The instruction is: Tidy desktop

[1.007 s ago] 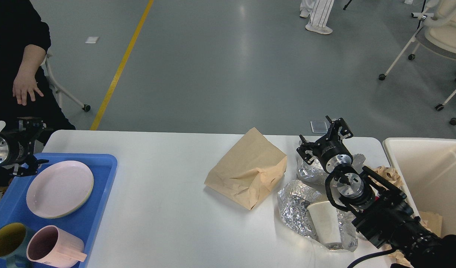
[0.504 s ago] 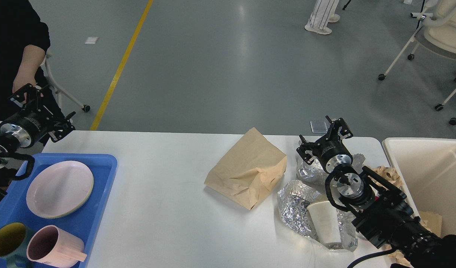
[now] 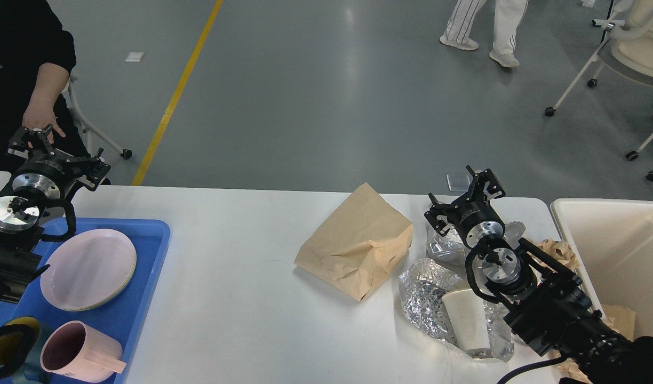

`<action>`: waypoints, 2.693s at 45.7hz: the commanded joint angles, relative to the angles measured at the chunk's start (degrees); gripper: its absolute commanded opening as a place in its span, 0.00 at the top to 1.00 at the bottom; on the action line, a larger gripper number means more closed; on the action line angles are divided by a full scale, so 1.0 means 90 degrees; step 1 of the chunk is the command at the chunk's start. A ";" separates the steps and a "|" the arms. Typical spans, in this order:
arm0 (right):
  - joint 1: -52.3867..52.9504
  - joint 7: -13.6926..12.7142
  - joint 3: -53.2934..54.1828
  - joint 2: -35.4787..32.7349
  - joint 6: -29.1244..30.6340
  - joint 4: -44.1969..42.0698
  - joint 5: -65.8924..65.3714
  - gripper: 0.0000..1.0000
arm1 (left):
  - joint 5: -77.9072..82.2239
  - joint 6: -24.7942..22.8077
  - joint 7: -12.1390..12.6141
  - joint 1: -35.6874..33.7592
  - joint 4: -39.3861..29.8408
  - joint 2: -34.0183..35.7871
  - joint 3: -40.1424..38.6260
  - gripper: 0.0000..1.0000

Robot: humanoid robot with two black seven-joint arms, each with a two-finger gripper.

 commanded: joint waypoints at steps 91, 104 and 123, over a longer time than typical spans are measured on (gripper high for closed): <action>0.0000 0.0000 0.0000 0.0005 0.0000 0.0000 0.0000 0.00 | 0.0034 -0.1875 -0.2489 0.1255 0.0000 -0.0826 -0.0020 0.04; 0.0000 0.0000 0.0000 0.0005 0.0000 0.0000 0.0000 0.00 | 0.0034 -0.1895 -0.2489 0.1255 0.0000 -0.0826 -0.0020 0.04; 0.0000 0.0000 0.0000 0.0005 0.0000 0.0000 0.0000 0.00 | 0.0034 -0.1885 -0.2489 0.1255 0.0000 -0.0826 -0.0020 0.04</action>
